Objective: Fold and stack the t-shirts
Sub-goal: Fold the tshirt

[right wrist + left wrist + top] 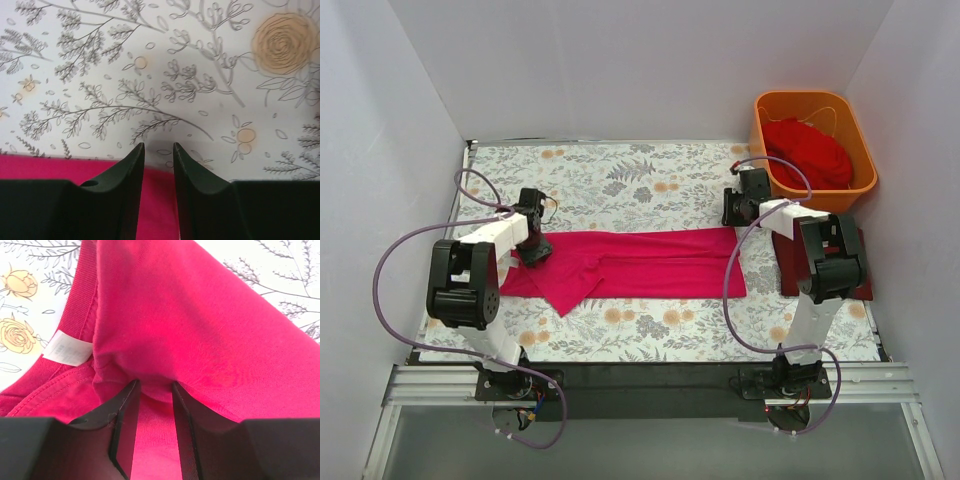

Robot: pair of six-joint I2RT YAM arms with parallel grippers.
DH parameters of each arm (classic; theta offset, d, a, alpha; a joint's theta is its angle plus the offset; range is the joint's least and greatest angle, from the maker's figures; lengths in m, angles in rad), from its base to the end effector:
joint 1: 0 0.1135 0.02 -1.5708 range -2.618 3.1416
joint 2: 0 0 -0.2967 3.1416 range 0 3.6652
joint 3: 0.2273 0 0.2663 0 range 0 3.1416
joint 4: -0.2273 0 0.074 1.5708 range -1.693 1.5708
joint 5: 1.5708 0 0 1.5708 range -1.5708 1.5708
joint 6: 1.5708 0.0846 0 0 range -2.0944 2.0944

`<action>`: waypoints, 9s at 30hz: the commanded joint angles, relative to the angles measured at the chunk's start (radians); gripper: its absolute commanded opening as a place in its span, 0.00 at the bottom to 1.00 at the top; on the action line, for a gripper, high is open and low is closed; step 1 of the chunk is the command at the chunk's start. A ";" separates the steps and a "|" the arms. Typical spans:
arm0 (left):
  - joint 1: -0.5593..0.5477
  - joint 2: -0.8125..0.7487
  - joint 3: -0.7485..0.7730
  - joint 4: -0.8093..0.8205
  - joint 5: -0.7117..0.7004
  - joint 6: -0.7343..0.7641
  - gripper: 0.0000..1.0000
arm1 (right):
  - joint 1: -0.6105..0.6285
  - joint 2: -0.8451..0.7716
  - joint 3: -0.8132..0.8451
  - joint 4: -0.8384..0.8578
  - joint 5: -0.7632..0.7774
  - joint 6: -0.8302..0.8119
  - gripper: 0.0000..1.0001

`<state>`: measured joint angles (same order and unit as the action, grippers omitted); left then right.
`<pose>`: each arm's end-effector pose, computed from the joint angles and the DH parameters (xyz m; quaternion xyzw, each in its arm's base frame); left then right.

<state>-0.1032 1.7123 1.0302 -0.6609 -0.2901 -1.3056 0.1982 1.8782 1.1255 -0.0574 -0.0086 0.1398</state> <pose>0.3368 -0.0106 0.1392 -0.5696 0.8014 0.0366 0.1787 0.4406 0.0892 0.1478 -0.0287 0.9281 0.0664 0.3653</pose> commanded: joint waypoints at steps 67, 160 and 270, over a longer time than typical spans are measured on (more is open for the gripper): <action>0.020 -0.077 -0.125 0.038 -0.024 0.037 0.43 | 0.126 -0.123 0.073 -0.216 0.016 -0.043 0.34; -0.158 -0.183 0.027 -0.108 0.098 -0.004 0.68 | 0.084 -0.214 0.001 -0.148 -0.053 -0.022 0.42; -0.302 -0.395 -0.418 -0.017 0.328 -0.273 0.10 | 0.572 0.108 -0.059 0.422 -0.456 0.451 0.06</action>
<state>-0.3996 1.3079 0.6296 -0.6876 0.0467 -1.5719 0.7670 1.9984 1.0679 0.3401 -0.4526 0.6022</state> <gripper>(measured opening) 0.139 0.077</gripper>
